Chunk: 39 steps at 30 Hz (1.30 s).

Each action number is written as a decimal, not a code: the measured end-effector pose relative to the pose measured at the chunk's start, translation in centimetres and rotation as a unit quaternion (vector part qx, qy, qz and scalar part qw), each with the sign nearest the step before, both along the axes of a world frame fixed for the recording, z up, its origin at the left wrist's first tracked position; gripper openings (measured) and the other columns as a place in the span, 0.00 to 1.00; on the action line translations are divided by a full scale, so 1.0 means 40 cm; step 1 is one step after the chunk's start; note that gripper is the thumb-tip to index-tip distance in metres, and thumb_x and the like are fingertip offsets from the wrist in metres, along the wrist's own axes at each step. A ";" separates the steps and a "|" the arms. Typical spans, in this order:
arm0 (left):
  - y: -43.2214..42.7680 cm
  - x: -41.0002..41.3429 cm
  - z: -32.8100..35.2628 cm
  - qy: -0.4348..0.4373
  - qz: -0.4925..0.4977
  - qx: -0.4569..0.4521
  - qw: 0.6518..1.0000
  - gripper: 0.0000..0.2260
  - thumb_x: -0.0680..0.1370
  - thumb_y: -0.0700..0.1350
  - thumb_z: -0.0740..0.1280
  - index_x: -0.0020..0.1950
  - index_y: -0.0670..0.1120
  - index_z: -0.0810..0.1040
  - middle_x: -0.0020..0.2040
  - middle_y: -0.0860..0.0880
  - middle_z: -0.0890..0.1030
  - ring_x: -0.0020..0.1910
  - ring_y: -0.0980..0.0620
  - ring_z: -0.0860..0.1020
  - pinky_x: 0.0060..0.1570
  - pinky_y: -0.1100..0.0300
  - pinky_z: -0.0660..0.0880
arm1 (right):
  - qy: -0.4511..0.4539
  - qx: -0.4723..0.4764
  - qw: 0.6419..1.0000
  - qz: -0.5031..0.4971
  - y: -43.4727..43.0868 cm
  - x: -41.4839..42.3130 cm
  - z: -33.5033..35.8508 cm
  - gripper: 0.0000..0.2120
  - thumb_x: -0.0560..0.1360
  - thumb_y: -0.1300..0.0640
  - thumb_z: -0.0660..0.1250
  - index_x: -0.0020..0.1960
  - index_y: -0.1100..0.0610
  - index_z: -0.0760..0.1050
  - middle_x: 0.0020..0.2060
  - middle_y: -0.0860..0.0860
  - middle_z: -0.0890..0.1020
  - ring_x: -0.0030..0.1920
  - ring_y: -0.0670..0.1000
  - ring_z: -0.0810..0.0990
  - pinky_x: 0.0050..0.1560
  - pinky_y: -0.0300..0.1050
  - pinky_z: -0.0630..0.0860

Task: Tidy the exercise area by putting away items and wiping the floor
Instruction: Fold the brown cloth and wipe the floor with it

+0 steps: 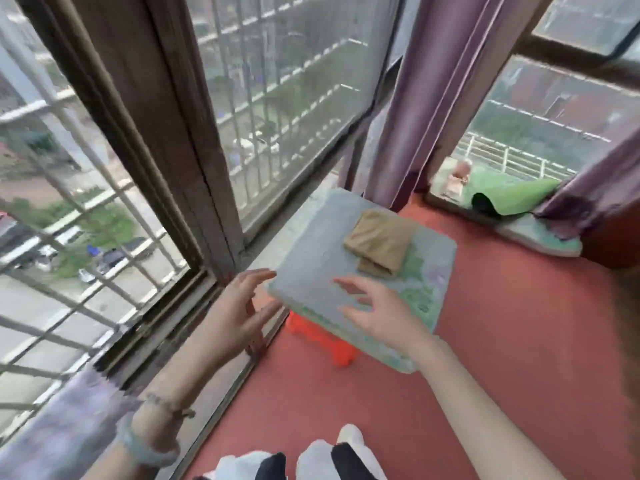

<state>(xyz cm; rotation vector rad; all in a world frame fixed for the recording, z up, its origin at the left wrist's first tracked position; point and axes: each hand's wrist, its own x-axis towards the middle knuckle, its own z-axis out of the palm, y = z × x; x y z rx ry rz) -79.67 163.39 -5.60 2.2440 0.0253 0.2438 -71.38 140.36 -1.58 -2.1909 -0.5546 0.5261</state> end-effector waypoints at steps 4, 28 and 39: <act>-0.139 0.119 -0.019 -0.010 -0.008 -0.021 1.000 0.19 0.72 0.62 0.62 0.61 0.59 0.71 0.62 0.53 0.74 0.60 0.62 0.72 0.56 0.73 0.69 | 0.018 0.027 0.998 -0.045 -0.162 0.088 -0.004 0.21 0.72 0.64 0.69 0.64 0.52 0.73 0.56 0.49 0.79 0.57 0.43 0.76 0.61 0.38 0.71; -0.275 0.848 -0.432 0.232 -0.091 0.142 0.958 0.22 0.75 0.45 0.69 0.66 0.40 0.71 0.64 0.41 0.73 0.64 0.42 0.70 0.63 0.55 0.65 | 0.049 -0.003 0.957 -0.286 -0.333 0.642 -0.432 0.17 0.74 0.68 0.64 0.62 0.60 0.74 0.58 0.57 0.78 0.53 0.48 0.75 0.53 0.36 0.72; -0.340 1.053 -0.673 0.399 0.067 -0.010 0.915 0.36 0.69 0.62 0.70 0.67 0.41 0.64 0.64 0.40 0.72 0.62 0.40 0.72 0.61 0.45 0.71 | 0.159 -0.137 0.930 -0.302 -0.294 0.859 -0.684 0.30 0.74 0.57 0.67 0.73 0.55 0.60 0.68 0.56 0.66 0.68 0.56 0.66 0.68 0.51 0.65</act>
